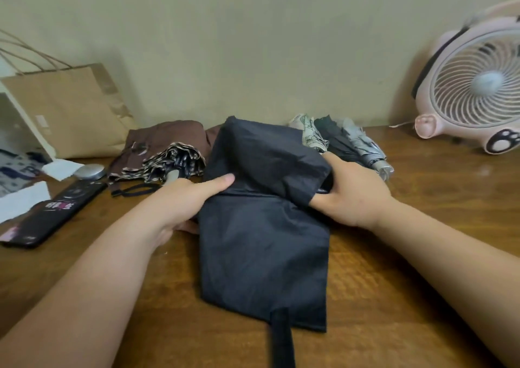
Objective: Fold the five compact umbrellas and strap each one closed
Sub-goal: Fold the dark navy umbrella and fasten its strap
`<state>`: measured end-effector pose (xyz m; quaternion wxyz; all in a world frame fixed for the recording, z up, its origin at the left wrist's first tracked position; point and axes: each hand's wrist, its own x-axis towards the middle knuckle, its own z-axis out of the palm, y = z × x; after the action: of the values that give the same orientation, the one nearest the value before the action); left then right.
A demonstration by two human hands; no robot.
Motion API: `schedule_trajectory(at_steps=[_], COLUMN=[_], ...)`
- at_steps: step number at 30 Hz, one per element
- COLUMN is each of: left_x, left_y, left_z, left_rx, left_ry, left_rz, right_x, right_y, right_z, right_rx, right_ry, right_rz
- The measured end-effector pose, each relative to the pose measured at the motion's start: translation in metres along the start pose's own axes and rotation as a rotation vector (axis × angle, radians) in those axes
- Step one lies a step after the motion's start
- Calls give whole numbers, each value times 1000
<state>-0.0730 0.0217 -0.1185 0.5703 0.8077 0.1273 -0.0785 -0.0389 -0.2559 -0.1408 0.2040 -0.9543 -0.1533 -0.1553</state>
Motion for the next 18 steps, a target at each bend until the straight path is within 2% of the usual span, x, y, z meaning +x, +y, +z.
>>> schedule_trajectory(at_steps=[2, 5, 7, 10, 13, 15, 18], left_x=[-8, -15, -24, -36, -32, -25, -13], left_y=[4, 7, 10, 16, 10, 6, -3], left_z=[-2, -8, -2, 23, 36, 41, 34], left_rx=[-75, -138, -289, -547, -690, -705, -761], left_ry=[-16, -214, -294, -244, -182, -176, -170], left_rz=[-1, -136, -157, -71, 106, 118, 139], right_x=[-3, -5, -6, -5, -5, -4, 0], right_y=[1, 1, -1, -3, -2, 1, 7], right_z=[-5, -12, -14, -14, -16, -18, -17], right_rx=[66, 140, 158, 151, 168, 242, 231], right_ry=[61, 86, 107, 82, -39, -118, -137], right_rz=[41, 113, 117, 80, 10, -41, -154])
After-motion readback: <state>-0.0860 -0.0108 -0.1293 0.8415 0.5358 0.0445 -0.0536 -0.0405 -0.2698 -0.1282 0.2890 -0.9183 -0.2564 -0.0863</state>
